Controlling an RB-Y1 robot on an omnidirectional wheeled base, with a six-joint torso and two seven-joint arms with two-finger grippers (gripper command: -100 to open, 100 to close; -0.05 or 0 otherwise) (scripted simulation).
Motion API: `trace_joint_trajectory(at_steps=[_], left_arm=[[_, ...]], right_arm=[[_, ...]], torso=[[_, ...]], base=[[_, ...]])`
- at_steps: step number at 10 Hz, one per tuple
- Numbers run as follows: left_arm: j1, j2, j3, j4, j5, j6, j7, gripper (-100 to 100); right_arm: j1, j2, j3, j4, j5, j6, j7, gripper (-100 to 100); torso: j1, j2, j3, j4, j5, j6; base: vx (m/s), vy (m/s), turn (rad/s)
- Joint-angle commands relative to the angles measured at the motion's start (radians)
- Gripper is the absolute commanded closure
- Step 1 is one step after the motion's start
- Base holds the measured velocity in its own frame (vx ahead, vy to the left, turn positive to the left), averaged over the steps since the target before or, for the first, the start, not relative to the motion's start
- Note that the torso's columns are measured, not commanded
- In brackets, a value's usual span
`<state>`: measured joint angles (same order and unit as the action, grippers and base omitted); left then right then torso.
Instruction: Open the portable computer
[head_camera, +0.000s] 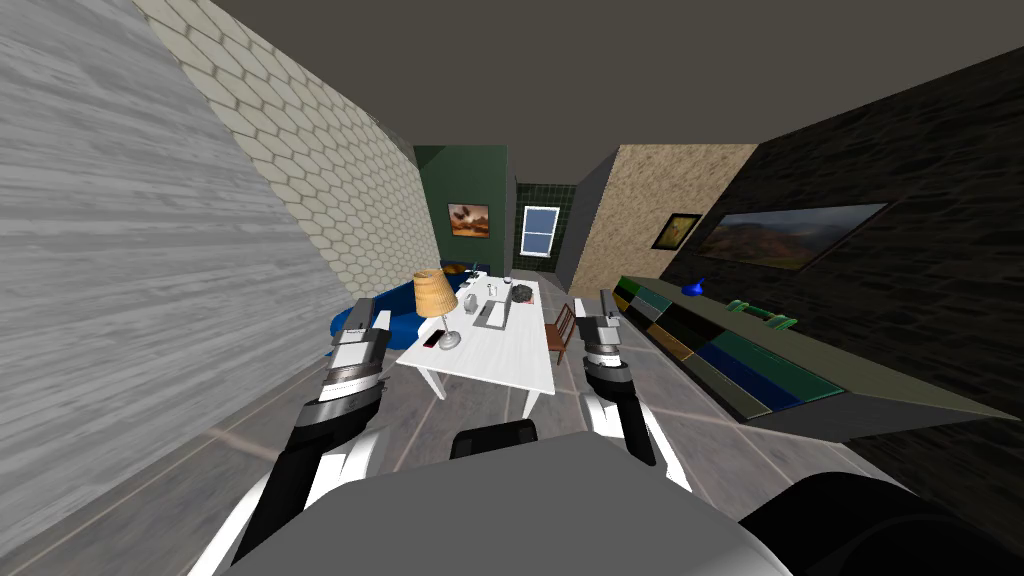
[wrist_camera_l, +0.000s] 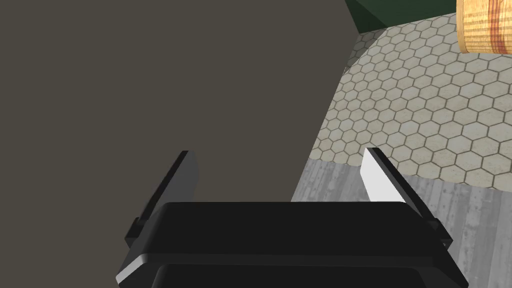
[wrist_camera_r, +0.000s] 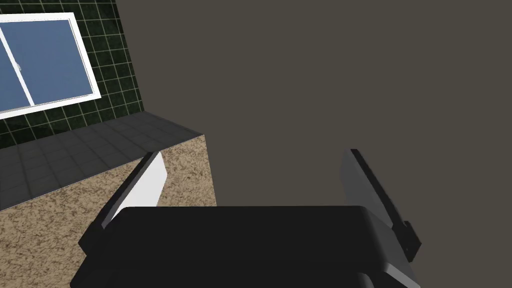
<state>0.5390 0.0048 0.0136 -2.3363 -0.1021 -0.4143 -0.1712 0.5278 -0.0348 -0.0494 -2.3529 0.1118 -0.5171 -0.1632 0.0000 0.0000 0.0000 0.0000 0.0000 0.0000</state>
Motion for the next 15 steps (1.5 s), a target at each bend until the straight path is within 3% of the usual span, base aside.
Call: trace_joint_trajectory(at_steps=[1,9,10,12,15], left_arm=[[0.0,0.0,0.0,0.0,0.0,0.0,0.0,0],[0.0,0.0,0.0,0.0,0.0,0.0,0.0,0],[-0.002,0.03,0.008,0.006,0.002,0.004,0.002,-100],[-0.006,0.074,0.026,0.019,0.006,0.012,0.006,-100],[-0.018,0.138,0.068,0.047,0.017,0.034,0.017,-100]], right_arm=[[0.0,0.0,0.0,0.0,0.0,0.0,0.0,0],[0.0,0.0,0.0,0.0,0.0,0.0,0.0,0],[0.0,0.0,0.0,0.0,0.0,0.0,0.0,0],[0.0,0.0,0.0,0.0,0.0,0.0,0.0,0],[0.0,0.0,0.0,0.0,0.0,0.0,0.0,0]], torso=[[0.0,0.041,-0.082,0.041,0.0,0.0],[0.0,0.618,-1.234,0.617,0.0,0.0],[0.0,0.691,-1.382,0.691,0.0,0.0],[0.0,0.739,-1.468,0.735,0.0,0.0],[-0.001,0.737,-1.477,0.738,0.0,0.0]], base=[[0.0,0.0,0.0],[0.0,0.0,0.0],[-0.047,0.002,-0.088],[-0.118,-0.021,-0.129],[-0.101,-0.053,-0.19]])
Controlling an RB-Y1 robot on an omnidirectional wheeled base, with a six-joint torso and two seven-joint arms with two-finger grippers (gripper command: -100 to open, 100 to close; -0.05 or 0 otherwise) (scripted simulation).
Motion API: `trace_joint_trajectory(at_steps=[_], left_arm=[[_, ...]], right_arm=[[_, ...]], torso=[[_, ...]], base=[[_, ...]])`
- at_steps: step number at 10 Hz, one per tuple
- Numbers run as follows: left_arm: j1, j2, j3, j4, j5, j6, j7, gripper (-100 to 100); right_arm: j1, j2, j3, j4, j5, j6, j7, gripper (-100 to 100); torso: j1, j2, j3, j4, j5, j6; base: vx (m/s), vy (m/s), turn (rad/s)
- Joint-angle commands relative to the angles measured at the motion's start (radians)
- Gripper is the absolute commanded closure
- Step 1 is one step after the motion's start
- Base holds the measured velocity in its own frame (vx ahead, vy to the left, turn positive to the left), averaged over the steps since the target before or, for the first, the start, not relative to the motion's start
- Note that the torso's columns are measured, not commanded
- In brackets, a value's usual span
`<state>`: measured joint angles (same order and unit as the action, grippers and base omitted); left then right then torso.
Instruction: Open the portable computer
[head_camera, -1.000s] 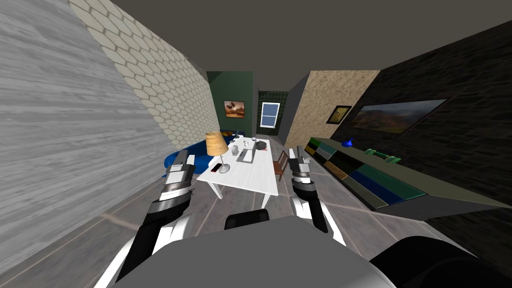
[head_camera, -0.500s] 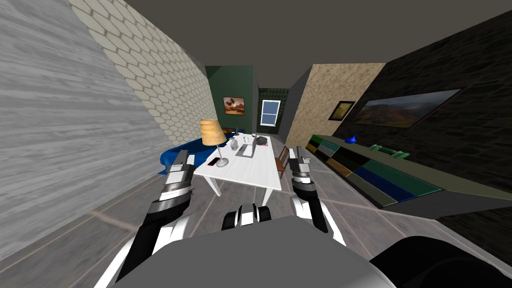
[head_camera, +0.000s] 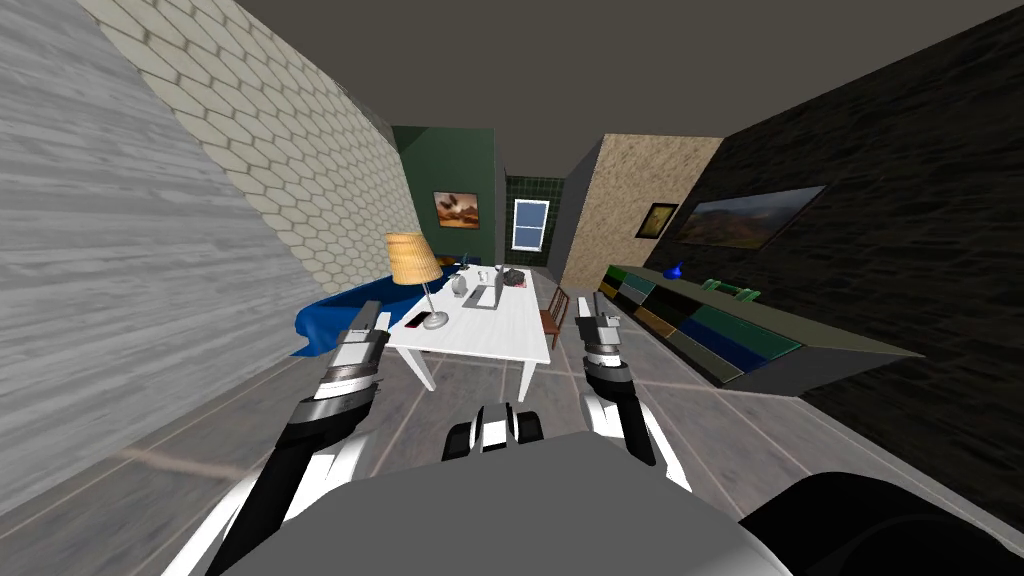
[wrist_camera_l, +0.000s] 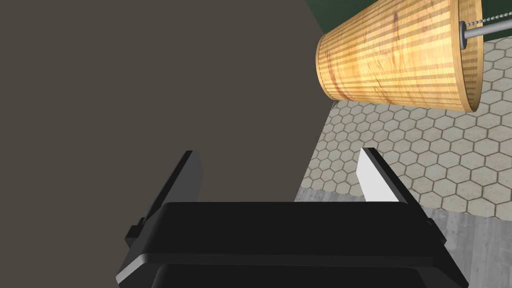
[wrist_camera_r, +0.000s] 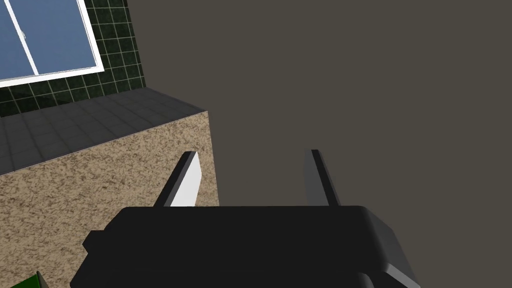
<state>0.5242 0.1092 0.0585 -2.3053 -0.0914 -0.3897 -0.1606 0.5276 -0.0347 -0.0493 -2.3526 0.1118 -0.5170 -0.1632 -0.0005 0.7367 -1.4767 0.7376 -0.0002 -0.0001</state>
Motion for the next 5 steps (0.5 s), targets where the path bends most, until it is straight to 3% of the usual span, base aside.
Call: trace_joint_trajectory(at_steps=[1,5], left_arm=[[-0.009,0.054,0.04,0.027,0.012,0.018,0.01,-100],[-0.034,0.125,0.118,0.075,0.037,0.06,0.032,-100]], right_arm=[[0.0,0.0,0.0,0.0,0.0,0.0,0.0,0],[0.0,0.0,0.0,0.0,0.0,0.0,0.0,0]], torso=[[-0.001,-0.001,-0.001,0.0,0.0,0.0],[0.0,0.002,0.001,0.001,0.0,0.0]], base=[[-0.08,-0.091,-0.246],[-0.086,-0.111,-0.261]])
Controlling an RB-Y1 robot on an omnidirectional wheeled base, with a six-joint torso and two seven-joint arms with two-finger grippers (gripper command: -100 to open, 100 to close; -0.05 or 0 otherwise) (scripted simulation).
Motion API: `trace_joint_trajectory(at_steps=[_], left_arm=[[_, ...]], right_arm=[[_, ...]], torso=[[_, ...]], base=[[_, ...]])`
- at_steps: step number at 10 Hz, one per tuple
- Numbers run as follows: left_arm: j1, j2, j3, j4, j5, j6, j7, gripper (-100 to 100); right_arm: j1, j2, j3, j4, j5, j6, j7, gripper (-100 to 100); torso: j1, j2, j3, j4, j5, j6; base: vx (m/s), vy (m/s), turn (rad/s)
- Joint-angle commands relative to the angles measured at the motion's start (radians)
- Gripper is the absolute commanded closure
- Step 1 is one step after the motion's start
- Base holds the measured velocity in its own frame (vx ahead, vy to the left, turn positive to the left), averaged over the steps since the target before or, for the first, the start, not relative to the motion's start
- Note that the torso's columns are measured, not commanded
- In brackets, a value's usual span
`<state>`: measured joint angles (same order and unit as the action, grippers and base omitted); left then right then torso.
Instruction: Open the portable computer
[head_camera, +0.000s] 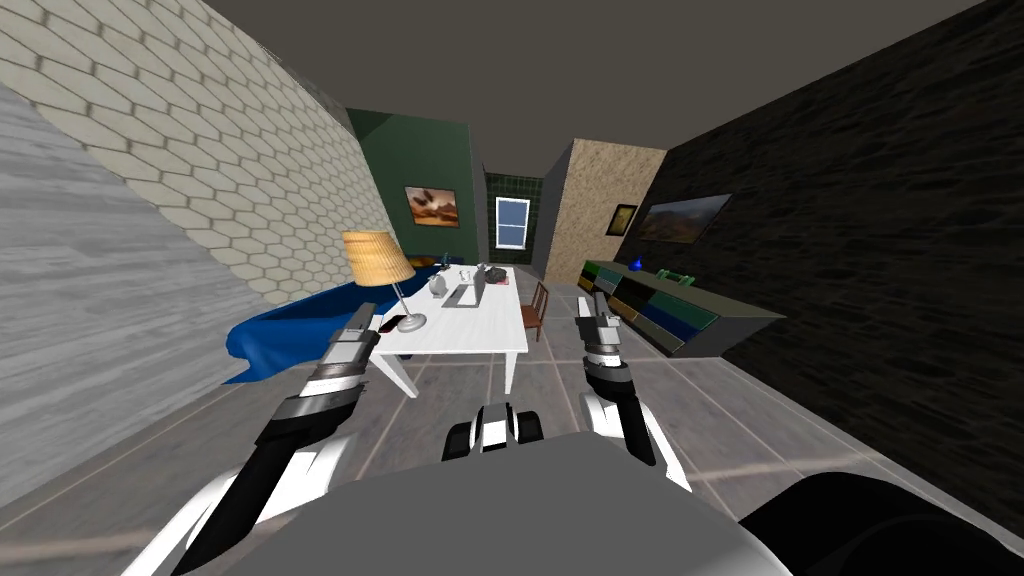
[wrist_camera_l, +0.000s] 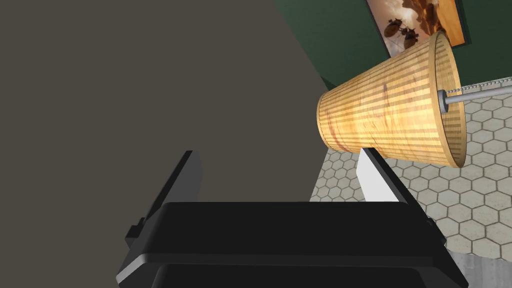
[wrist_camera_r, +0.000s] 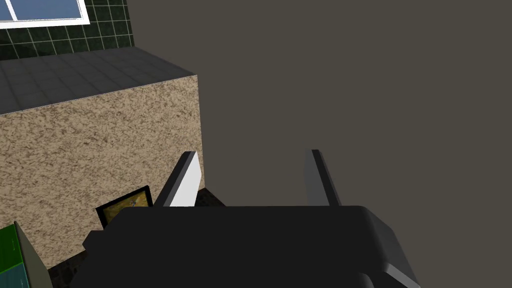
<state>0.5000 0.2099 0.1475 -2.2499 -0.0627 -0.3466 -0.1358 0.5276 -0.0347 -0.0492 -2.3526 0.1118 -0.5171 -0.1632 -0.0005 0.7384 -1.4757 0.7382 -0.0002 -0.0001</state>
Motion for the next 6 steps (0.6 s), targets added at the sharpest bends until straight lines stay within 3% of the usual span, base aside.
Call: trace_joint_trajectory(at_steps=[1,6], left_arm=[[-0.017,0.041,0.05,0.033,0.016,0.029,0.014,-100],[-0.047,0.12,0.165,0.116,0.051,0.089,0.046,-100]], right_arm=[[0.0,0.0,0.0,0.0,0.0,0.0,0.0,0],[0.0,0.0,0.0,0.0,0.0,0.0,0.0,0]], torso=[[0.001,0.0,0.0,0.0,0.0,0.0],[0.0,-0.001,-0.001,0.0,0.0,0.0]], base=[[-0.072,-0.14,-0.324],[-0.038,-0.149,-0.281]])
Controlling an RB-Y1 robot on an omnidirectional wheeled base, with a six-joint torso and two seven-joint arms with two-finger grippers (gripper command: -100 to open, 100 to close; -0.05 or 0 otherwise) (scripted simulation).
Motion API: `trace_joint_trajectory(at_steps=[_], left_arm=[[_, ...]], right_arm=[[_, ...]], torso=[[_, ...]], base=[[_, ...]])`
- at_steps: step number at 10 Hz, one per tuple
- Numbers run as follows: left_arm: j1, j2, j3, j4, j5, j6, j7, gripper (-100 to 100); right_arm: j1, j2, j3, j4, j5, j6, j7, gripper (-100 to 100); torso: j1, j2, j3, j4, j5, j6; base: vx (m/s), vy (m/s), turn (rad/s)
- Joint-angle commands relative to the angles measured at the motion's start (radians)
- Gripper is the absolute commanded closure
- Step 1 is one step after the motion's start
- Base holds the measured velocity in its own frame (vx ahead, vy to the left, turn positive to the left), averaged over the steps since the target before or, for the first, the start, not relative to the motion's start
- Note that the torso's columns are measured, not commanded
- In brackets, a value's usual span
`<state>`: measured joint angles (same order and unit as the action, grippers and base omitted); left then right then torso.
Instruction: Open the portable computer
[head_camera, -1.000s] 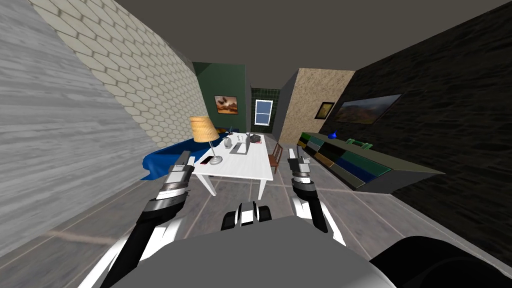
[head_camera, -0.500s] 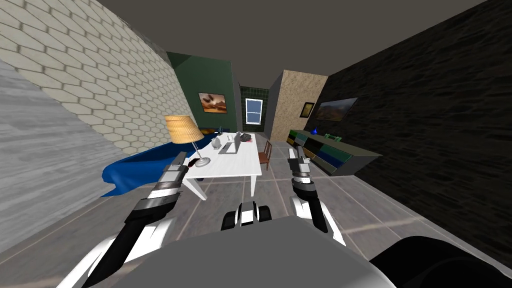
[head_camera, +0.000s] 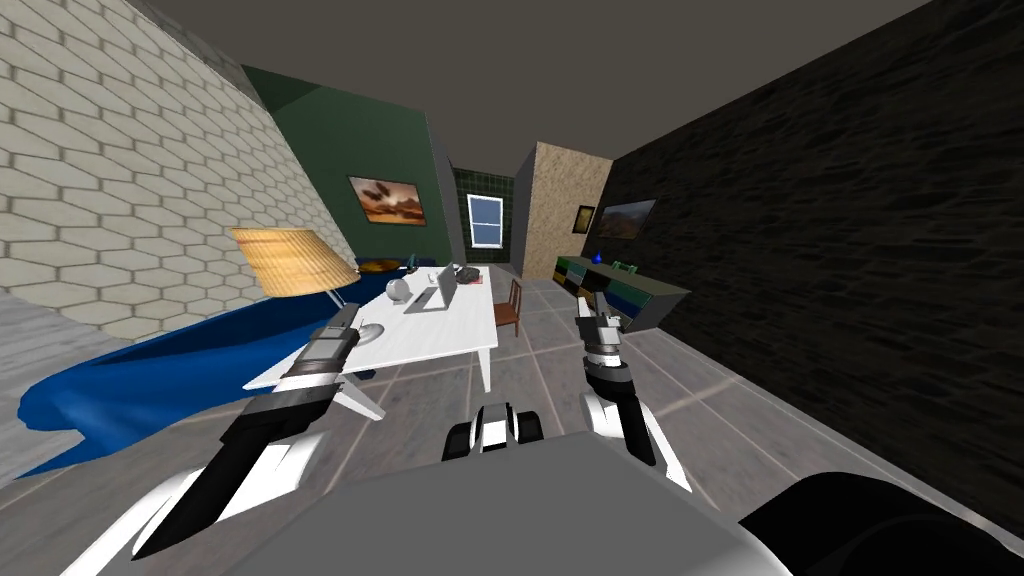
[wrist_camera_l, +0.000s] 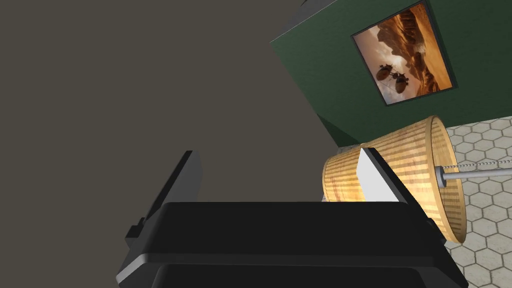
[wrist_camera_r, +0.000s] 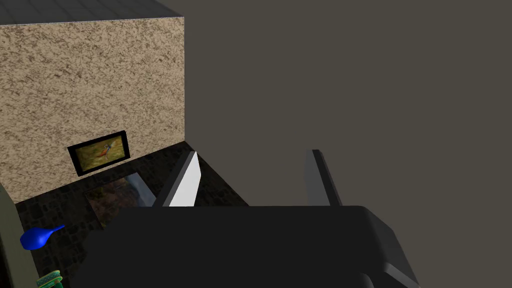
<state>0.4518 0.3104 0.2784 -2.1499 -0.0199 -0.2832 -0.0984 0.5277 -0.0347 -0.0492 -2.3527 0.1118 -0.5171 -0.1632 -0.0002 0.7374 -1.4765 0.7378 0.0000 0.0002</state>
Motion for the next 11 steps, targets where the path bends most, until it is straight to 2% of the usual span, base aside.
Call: trace_joint_trajectory(at_steps=[1,5,9,10,11], left_arm=[[-0.003,0.035,0.059,0.037,0.014,0.037,0.015,-100],[-0.01,0.1,0.158,0.139,0.03,0.078,0.04,-100],[0.0,0.162,0.259,0.273,0.032,0.11,0.061,-100],[0.0,0.162,0.259,0.273,0.032,0.11,0.061,-100],[0.005,0.177,0.284,0.309,0.03,0.117,0.065,-100]], right_arm=[[0.0,0.0,0.0,0.0,0.0,0.0,0.0,0],[0.0,0.0,0.0,0.0,0.0,0.0,0.0,0],[0.0,0.0,0.0,0.0,0.0,0.0,0.0,0],[0.0,0.0,0.0,0.0,0.0,0.0,0.0,0],[0.0,0.0,0.0,0.0,0.0,0.0,0.0,0]], torso=[[0.001,0.0,0.0,0.0,0.0,0.0],[0.001,0.0,0.0,0.0,0.0,-0.001],[0.001,-0.001,0.0,0.0,0.0,-0.001],[0.001,0.001,0.001,0.0,0.0,-0.001],[0.002,0.003,0.002,0.001,0.001,-0.001]], base=[[-0.007,-0.125,-0.317],[0.018,-0.118,-0.301],[0.082,-0.082,-0.313],[0.056,-0.035,-0.075],[0.055,-0.032,-0.163]])
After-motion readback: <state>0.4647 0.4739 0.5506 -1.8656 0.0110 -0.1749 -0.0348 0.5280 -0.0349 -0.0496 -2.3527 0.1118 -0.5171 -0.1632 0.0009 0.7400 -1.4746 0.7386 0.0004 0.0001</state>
